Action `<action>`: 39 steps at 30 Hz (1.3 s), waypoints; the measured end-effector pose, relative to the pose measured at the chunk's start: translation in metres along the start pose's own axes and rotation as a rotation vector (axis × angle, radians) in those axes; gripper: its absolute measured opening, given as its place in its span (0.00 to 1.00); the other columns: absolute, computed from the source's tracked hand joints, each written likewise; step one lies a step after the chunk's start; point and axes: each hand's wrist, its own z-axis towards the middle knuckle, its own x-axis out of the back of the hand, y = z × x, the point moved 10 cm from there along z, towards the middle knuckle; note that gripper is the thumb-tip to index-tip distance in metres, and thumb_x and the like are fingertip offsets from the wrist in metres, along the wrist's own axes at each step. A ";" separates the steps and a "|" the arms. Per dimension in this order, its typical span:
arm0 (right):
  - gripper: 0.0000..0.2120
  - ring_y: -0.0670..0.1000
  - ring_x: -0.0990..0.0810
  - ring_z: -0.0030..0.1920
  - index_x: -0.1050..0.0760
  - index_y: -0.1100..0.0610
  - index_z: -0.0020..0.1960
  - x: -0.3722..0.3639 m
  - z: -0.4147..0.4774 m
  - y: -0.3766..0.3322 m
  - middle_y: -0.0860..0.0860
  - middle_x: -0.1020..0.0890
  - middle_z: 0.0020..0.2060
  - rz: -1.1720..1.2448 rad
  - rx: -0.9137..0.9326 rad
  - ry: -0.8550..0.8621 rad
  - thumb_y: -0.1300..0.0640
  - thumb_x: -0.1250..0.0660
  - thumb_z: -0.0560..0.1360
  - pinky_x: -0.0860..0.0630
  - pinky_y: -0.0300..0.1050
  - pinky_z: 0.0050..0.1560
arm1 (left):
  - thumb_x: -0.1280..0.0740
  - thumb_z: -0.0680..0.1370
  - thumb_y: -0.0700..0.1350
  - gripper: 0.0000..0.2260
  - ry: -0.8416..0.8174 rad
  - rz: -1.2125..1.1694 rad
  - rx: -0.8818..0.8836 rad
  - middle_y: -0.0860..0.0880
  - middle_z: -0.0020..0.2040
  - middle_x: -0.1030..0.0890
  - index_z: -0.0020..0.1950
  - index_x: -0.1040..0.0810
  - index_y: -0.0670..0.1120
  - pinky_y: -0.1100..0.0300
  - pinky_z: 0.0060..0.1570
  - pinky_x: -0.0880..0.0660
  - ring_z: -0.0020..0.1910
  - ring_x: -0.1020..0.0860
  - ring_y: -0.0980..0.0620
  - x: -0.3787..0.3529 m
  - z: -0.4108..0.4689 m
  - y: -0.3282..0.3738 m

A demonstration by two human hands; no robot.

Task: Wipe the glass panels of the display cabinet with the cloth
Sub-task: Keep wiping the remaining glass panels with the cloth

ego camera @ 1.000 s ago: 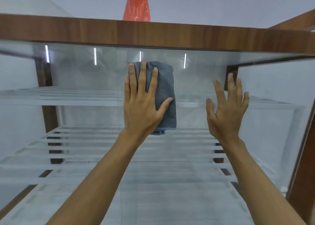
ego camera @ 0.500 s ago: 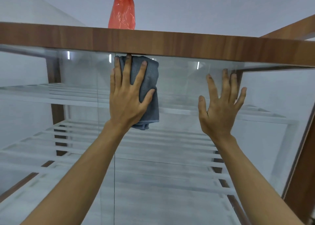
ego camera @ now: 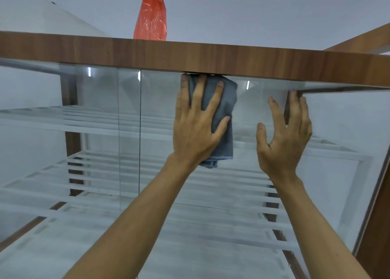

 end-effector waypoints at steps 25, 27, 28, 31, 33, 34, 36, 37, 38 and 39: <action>0.25 0.58 0.45 0.80 0.34 0.49 0.77 0.002 -0.002 0.021 0.55 0.39 0.79 -0.101 0.027 0.011 0.48 0.40 0.80 0.53 0.62 0.79 | 0.43 0.83 0.61 0.30 -0.025 0.034 0.111 0.41 0.82 0.45 0.82 0.42 0.48 0.43 0.80 0.53 0.81 0.49 0.38 0.012 -0.025 -0.071; 0.25 0.59 0.45 0.80 0.34 0.49 0.77 0.002 -0.002 0.021 0.55 0.39 0.79 -0.101 0.032 0.014 0.49 0.40 0.80 0.53 0.62 0.79 | 0.43 0.82 0.63 0.32 -0.014 0.036 0.106 0.41 0.82 0.45 0.82 0.42 0.49 0.42 0.80 0.54 0.81 0.50 0.38 0.010 -0.017 -0.065; 0.25 0.59 0.45 0.80 0.34 0.49 0.77 0.003 -0.002 0.021 0.55 0.38 0.79 -0.102 0.036 0.015 0.48 0.39 0.80 0.53 0.62 0.79 | 0.44 0.82 0.64 0.33 -0.010 0.041 0.105 0.40 0.82 0.45 0.82 0.43 0.49 0.42 0.80 0.54 0.81 0.50 0.38 0.009 -0.013 -0.062; 0.25 0.59 0.44 0.80 0.33 0.50 0.77 0.005 -0.002 0.022 0.56 0.38 0.79 -0.085 0.043 0.010 0.48 0.40 0.80 0.53 0.61 0.79 | 0.44 0.81 0.66 0.34 -0.004 0.044 0.109 0.39 0.82 0.45 0.82 0.43 0.50 0.42 0.80 0.54 0.81 0.50 0.38 0.005 -0.005 -0.045; 0.25 0.60 0.44 0.80 0.33 0.51 0.76 0.007 -0.002 0.023 0.57 0.39 0.79 -0.058 0.039 0.005 0.48 0.39 0.80 0.53 0.60 0.79 | 0.43 0.81 0.66 0.34 -0.006 0.043 0.114 0.38 0.82 0.45 0.82 0.43 0.50 0.41 0.80 0.54 0.81 0.49 0.37 0.001 -0.002 -0.032; 0.25 0.60 0.45 0.80 0.32 0.51 0.76 0.008 -0.002 0.025 0.58 0.39 0.79 -0.045 0.038 0.002 0.48 0.39 0.80 0.53 0.58 0.79 | 0.42 0.81 0.65 0.34 -0.007 0.039 0.121 0.37 0.81 0.45 0.82 0.42 0.49 0.41 0.80 0.54 0.81 0.49 0.37 0.000 -0.001 -0.026; 0.25 0.59 0.45 0.80 0.32 0.51 0.76 0.011 -0.003 0.029 0.59 0.39 0.79 -0.021 0.038 -0.008 0.49 0.38 0.80 0.53 0.56 0.80 | 0.42 0.81 0.64 0.33 -0.006 0.028 0.132 0.36 0.81 0.44 0.82 0.41 0.49 0.41 0.80 0.53 0.81 0.48 0.37 -0.003 0.000 -0.015; 0.25 0.59 0.45 0.80 0.32 0.51 0.76 0.012 -0.003 0.031 0.58 0.39 0.79 -0.014 0.039 -0.014 0.49 0.38 0.80 0.54 0.54 0.80 | 0.41 0.81 0.64 0.33 -0.004 0.026 0.125 0.36 0.81 0.43 0.81 0.40 0.48 0.40 0.80 0.52 0.81 0.48 0.37 -0.004 0.001 -0.008; 0.25 0.59 0.45 0.80 0.32 0.51 0.76 0.013 -0.003 0.034 0.58 0.39 0.79 -0.014 0.040 -0.023 0.50 0.37 0.80 0.54 0.54 0.80 | 0.40 0.81 0.63 0.33 -0.003 0.027 0.103 0.37 0.80 0.42 0.81 0.40 0.47 0.39 0.80 0.51 0.81 0.47 0.37 -0.007 0.001 0.001; 0.25 0.59 0.45 0.80 0.32 0.51 0.76 0.015 -0.003 0.036 0.58 0.39 0.79 -0.020 0.041 -0.030 0.50 0.37 0.80 0.54 0.55 0.80 | 0.40 0.81 0.62 0.33 -0.007 0.029 0.066 0.38 0.80 0.41 0.81 0.39 0.46 0.38 0.79 0.50 0.81 0.46 0.36 -0.011 0.001 0.014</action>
